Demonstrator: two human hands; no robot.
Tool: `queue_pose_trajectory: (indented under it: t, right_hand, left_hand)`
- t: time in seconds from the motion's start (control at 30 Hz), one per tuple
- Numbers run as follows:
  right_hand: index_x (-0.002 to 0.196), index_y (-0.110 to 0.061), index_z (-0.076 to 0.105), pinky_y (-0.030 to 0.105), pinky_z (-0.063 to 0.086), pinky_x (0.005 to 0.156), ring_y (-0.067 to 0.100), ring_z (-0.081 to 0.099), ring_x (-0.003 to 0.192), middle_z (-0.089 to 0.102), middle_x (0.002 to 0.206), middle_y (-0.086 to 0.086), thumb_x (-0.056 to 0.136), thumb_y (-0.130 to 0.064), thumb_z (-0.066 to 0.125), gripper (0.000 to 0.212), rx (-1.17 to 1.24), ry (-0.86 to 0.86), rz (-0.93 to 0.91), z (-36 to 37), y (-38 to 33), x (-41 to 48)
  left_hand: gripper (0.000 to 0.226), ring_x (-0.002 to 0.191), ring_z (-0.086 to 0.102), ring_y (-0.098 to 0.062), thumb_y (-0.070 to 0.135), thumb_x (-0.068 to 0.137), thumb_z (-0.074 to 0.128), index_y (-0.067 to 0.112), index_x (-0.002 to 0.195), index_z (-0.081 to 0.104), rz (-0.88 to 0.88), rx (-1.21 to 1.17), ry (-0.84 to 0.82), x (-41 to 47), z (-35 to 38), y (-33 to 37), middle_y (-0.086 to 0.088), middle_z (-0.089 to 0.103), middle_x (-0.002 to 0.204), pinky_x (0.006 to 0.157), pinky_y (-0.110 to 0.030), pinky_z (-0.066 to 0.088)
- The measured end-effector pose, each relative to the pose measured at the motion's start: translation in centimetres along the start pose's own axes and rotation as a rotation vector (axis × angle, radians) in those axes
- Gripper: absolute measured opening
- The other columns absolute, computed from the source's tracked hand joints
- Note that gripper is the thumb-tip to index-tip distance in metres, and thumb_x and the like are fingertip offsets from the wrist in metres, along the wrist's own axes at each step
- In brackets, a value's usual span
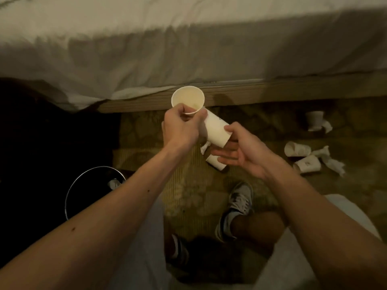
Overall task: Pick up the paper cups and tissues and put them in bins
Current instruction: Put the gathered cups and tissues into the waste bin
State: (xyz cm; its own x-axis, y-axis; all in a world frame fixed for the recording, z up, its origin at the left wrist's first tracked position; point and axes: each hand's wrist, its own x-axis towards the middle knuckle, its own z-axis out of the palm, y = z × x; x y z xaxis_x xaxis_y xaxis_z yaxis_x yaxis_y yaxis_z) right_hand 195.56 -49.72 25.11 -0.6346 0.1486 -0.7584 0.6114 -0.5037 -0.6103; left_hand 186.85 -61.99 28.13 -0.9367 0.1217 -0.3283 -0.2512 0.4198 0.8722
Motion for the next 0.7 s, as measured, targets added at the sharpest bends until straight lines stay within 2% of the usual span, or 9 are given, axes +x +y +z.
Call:
queue_pose_trajectory:
  t: [0.1, 0.2, 0.3, 0.4, 0.5, 0.6, 0.7]
  right_hand:
    - [0.118, -0.016, 0.056, 0.037, 0.055, 0.078, 0.024, 0.07, 0.091, 0.069, 0.107, 0.013, 0.093, -0.044, 0.047, 0.039, -0.006, 0.05, 0.048, -1.4, 0.5, 1.9]
    - [0.115, -0.015, 0.056, 0.036, 0.058, 0.066, 0.027, 0.071, 0.084, 0.069, 0.104, 0.015, 0.09, -0.048, 0.042, 0.044, -0.065, -0.01, 0.136, -1.9, 0.6, 4.2]
    - [0.117, -0.018, 0.053, 0.033, 0.057, 0.058, 0.027, 0.073, 0.083, 0.07, 0.102, 0.009, 0.093, -0.046, 0.043, 0.038, -0.266, -0.105, 0.247, -2.4, 2.5, 8.0]
    - [0.119, -0.017, 0.054, 0.031, 0.051, 0.063, 0.02, 0.061, 0.081, 0.062, 0.108, 0.008, 0.1, -0.033, 0.041, 0.029, -0.587, 0.017, 0.243, -3.7, 6.0, 13.9]
    - [0.137, -0.008, 0.046, 0.032, 0.044, 0.071, 0.024, 0.053, 0.092, 0.055, 0.127, 0.016, 0.099, -0.03, 0.048, 0.044, -0.77, 0.248, 0.229, -5.1, 10.0, 18.9]
    - [0.144, -0.009, 0.039, 0.026, 0.041, 0.081, 0.029, 0.052, 0.116, 0.047, 0.141, 0.016, 0.097, -0.023, 0.055, 0.052, -0.858, 0.238, 0.25, -5.9, 13.3, 21.9]
    - [0.145, -0.018, 0.041, 0.032, 0.039, 0.098, 0.031, 0.043, 0.132, 0.038, 0.151, 0.012, 0.099, -0.019, 0.051, 0.047, -0.987, 0.162, 0.173, -5.7, 14.8, 24.5]
  left_hand:
    - [0.018, 0.091, 0.066, -0.014, 0.031, 0.085, 0.074, 0.021, 0.079, 0.061, -0.006, 0.057, 0.006, 0.8, 3.4, -0.1, 0.008, 0.068, 0.088, 0.08, -0.047, 0.059]
    - [0.014, 0.092, 0.064, -0.01, 0.031, 0.087, 0.071, 0.024, 0.081, 0.06, 0.019, 0.138, 0.046, 1.9, 4.7, -1.1, 0.01, 0.065, 0.09, 0.083, -0.041, 0.058]
    - [0.014, 0.101, 0.061, -0.012, 0.029, 0.091, 0.067, 0.016, 0.096, 0.062, 0.072, 0.308, -0.073, 4.1, 4.2, -4.6, 0.0, 0.066, 0.108, 0.084, -0.031, 0.053]
    - [0.014, 0.099, 0.053, -0.009, 0.027, 0.093, 0.064, 0.016, 0.1, 0.06, 0.019, 0.419, -0.166, 6.9, 4.8, -9.5, 0.001, 0.06, 0.112, 0.074, -0.022, 0.046]
    - [0.015, 0.104, 0.056, -0.017, 0.026, 0.093, 0.064, 0.014, 0.101, 0.061, -0.048, 0.518, -0.274, 9.3, 5.7, -14.5, -0.007, 0.062, 0.115, 0.079, -0.032, 0.049]
    - [0.015, 0.106, 0.059, -0.024, 0.024, 0.094, 0.064, 0.012, 0.102, 0.062, -0.17, 0.588, -0.317, 10.9, 5.6, -18.7, -0.011, 0.063, 0.112, 0.079, -0.032, 0.046]
    - [0.017, 0.104, 0.058, -0.022, 0.021, 0.093, 0.065, 0.009, 0.105, 0.063, -0.279, 0.561, -0.305, 12.0, 5.7, -21.5, -0.008, 0.062, 0.106, 0.077, -0.03, 0.043]
